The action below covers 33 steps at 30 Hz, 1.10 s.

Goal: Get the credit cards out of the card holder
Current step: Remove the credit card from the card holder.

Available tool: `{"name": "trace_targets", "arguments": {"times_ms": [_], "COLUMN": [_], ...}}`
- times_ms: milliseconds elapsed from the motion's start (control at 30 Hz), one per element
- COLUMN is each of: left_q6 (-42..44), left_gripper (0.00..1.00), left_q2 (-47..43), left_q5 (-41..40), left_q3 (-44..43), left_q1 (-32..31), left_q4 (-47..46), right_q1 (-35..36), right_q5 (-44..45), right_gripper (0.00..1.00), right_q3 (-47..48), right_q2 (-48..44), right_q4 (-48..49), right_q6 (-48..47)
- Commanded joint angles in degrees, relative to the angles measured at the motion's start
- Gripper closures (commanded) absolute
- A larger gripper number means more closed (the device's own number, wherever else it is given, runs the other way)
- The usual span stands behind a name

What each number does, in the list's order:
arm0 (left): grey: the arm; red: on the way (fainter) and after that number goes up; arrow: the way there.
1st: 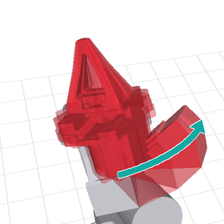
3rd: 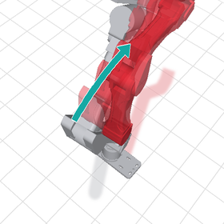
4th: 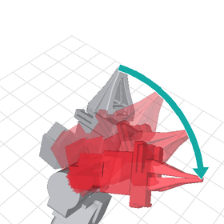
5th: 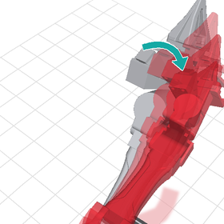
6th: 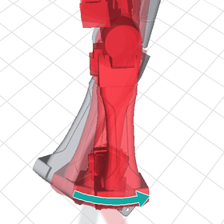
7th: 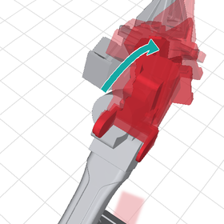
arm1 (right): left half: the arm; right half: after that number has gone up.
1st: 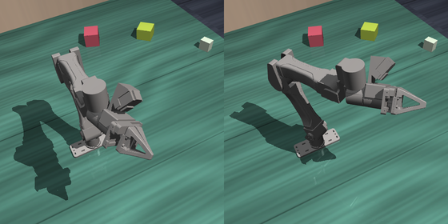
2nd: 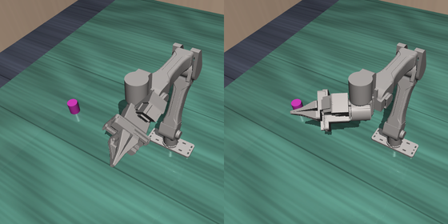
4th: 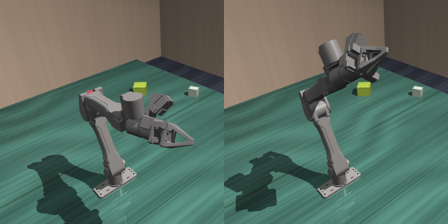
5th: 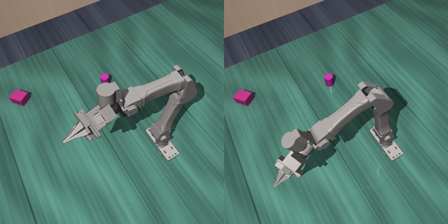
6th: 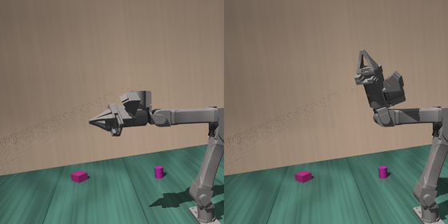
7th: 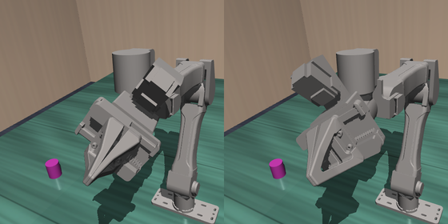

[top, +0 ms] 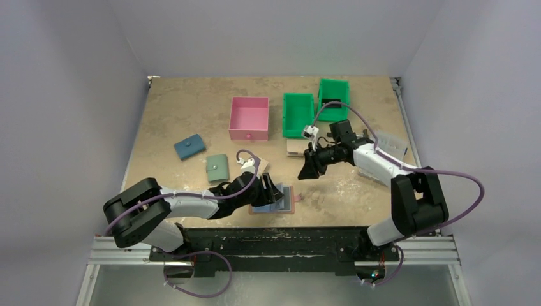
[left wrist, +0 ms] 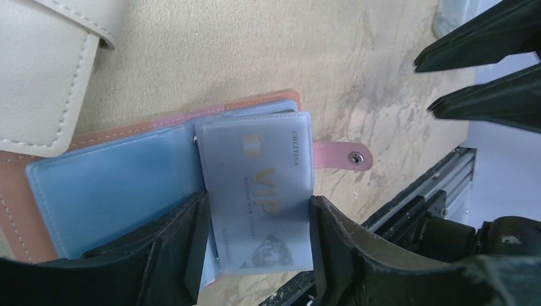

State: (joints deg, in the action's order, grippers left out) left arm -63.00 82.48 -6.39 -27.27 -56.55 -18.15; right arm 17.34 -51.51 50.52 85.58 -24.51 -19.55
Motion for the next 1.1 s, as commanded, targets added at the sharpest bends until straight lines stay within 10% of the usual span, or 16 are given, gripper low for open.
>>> {"name": "trace_targets", "arguments": {"times_ms": [0,433,1067], "left_q6": [-1.8,0.4,0.4], "left_gripper": [0.70,0.70,0.71], "left_q2": [-1.2,-0.6,0.9], "left_q5": [3.8,7.6,9.6], "left_q3": [4.1,5.9,5.5], "left_q1": [0.9,1.4,1.6], "left_q4": [-11.2,-15.6,-16.7], "right_q1": [3.9,9.8,11.5], "right_q5": [0.2,0.8,5.5], "right_gripper": [0.62,0.46,0.49], "right_q3": [0.3,4.1,4.8], "right_q2": [1.7,7.7,9.9], "right_q4": [3.2,1.9,2.4], "right_q6": [2.7,1.8,3.1]}}
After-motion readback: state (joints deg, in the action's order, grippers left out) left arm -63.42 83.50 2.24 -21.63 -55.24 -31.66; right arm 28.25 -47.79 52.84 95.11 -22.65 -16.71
